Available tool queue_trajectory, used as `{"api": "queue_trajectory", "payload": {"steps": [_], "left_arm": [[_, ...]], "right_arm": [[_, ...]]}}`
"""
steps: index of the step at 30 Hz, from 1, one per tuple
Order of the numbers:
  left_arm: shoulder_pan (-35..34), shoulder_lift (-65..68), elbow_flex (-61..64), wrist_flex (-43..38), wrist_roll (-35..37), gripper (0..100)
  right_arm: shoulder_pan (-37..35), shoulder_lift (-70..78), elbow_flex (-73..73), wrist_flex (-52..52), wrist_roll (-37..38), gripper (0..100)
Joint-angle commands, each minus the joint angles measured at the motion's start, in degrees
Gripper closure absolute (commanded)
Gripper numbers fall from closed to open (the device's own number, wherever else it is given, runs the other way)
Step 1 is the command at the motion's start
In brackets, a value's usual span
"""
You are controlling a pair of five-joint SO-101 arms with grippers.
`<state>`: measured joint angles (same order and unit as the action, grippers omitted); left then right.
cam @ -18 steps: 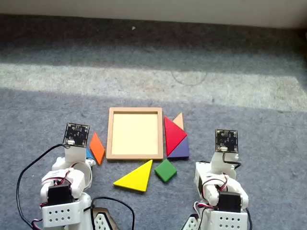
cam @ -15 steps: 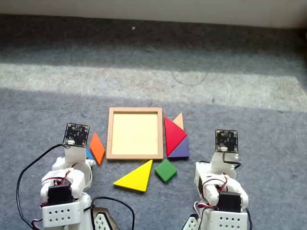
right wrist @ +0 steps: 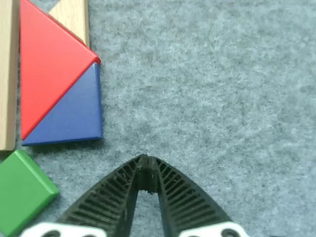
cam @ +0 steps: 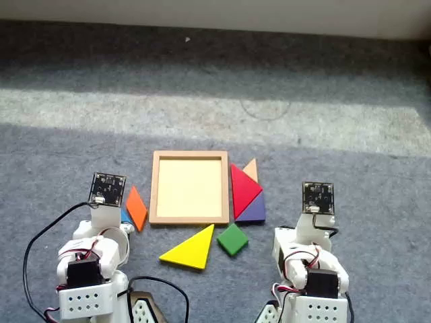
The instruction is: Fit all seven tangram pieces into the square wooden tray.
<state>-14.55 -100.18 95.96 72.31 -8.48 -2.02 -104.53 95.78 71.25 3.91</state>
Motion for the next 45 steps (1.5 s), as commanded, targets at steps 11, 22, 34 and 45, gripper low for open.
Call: {"api": "queue_trajectory", "payload": {"steps": [11,22,34,45], "left_arm": [[0.6,-0.7,1.3,0.3,-0.4,85],[0.6,-0.7,1.3,0.3,-0.4,85],[0.6,-0.7,1.3,0.3,-0.4,85],[2.4,-0.7,0.8,0.4,-0.4,85]], "right_arm": [[0.7,-0.6,8.7,0.4,-0.3,99.1],[0.7,-0.6,8.7,0.4,-0.3,99.1],[0.4,-0.6,8.7,0.4,-0.4,99.1],[4.2,-0.7,5.9,0.6,-0.2,99.1]]}}
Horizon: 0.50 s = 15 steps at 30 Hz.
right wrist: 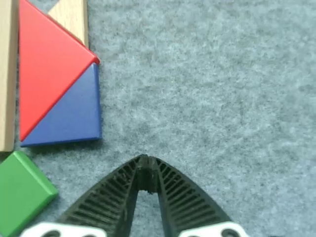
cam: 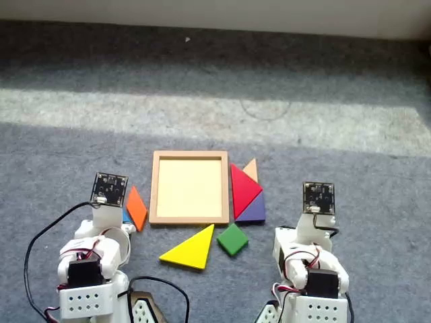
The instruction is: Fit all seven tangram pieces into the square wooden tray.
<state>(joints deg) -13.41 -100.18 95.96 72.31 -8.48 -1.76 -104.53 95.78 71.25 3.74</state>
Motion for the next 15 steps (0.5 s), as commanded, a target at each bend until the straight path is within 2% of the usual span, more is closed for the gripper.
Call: {"api": "queue_trajectory", "payload": {"steps": [1,4,6,9,12,15], "left_arm": [[1.2,-0.7,0.1,0.4,-0.4,85],[1.1,-0.7,-4.1,0.2,-0.4,85],[1.1,-0.7,-7.2,0.0,-0.4,85],[1.2,-0.7,-9.5,-0.3,-0.5,85],[1.5,-0.7,-9.6,-5.5,-0.5,85],[-0.1,-0.7,-8.2,-8.0,-0.4,85]], "right_arm": [[6.5,-0.7,4.0,0.3,0.0,99.1],[15.0,-0.7,-2.2,-0.8,0.0,99.1],[16.2,-0.7,-5.3,-4.5,0.0,99.1],[15.9,-0.6,-8.7,-5.9,0.9,99.1],[14.1,-0.5,-11.7,-5.8,6.7,99.1],[11.1,-0.4,-14.3,-5.7,7.9,99.1]]}}
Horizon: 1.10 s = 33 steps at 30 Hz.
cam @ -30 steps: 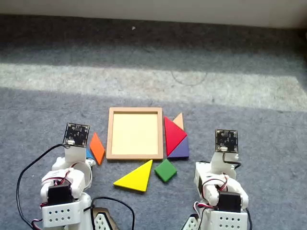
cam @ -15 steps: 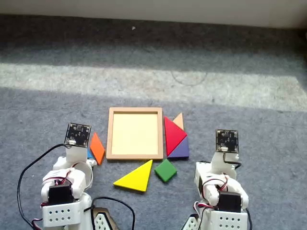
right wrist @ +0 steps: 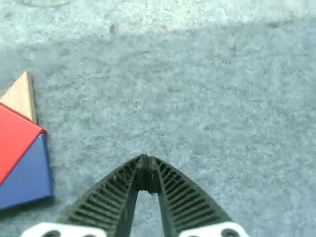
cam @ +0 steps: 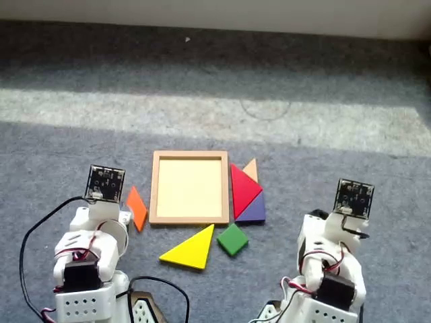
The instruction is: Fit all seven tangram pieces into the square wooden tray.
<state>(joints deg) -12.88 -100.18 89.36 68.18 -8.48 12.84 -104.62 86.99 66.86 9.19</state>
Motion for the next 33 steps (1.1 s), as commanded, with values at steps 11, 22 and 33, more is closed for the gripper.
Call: {"api": "queue_trajectory", "payload": {"steps": [11,22,33], "left_arm": [[-7.8,-0.7,-1.5,-3.9,-0.2,85],[-11.0,-0.7,-1.9,-4.0,-0.3,85],[-11.0,-0.7,-1.8,-3.9,-0.4,85]], "right_arm": [[-15.3,17.5,-29.3,7.3,2.2,95.4],[-38.6,47.8,-50.7,14.0,-9.9,71.2],[-45.5,67.9,-50.6,1.8,-19.3,65.1]]}}
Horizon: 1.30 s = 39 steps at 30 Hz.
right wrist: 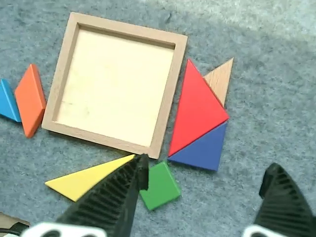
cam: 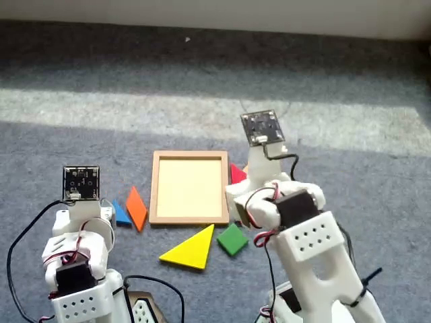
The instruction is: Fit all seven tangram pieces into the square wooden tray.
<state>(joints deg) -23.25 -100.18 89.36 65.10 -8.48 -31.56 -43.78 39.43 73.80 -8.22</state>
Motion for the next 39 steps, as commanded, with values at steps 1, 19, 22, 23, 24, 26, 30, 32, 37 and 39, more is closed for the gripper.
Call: {"api": "queue_trajectory", "payload": {"steps": [1,19,22,23,24,26,30,32,37,39], "left_arm": [[-0.7,-0.7,-1.8,-0.7,-0.4,85],[-0.7,-0.7,-1.2,-0.6,-0.4,85],[-0.7,-0.7,-1.1,-0.6,-0.4,85],[-0.6,-0.7,-1.1,-0.6,-0.4,85],[-0.5,-0.7,-1.1,-0.6,-0.4,85],[-0.5,-0.7,-1.1,-0.6,-0.4,85],[-0.5,-0.7,-1.1,-0.7,-0.4,85],[-0.5,-0.7,-1.1,-0.7,-0.4,85],[-0.5,-0.7,-1.1,-0.8,-0.4,85],[-0.5,-0.7,-1.1,-0.8,-0.4,85]], "right_arm": [[-1.0,9.0,-3.0,-6.4,-1.9,65.1],[2.9,26.1,-2.9,-14.0,3.8,65.1],[5.4,26.3,-2.8,-14.5,4.7,65.1],[5.4,26.3,-1.5,-15.5,4.8,65.1],[5.3,26.1,0.2,-17.2,5.0,65.1],[4.5,26.2,3.3,-21.6,5.0,65.2],[4.3,26.2,6.5,-26.0,6.9,65.2],[4.2,26.3,6.6,-26.2,7.5,65.2],[3.7,26.4,7.2,-30.5,7.5,65.2],[3.4,26.5,7.2,-31.8,7.5,65.2]]}}
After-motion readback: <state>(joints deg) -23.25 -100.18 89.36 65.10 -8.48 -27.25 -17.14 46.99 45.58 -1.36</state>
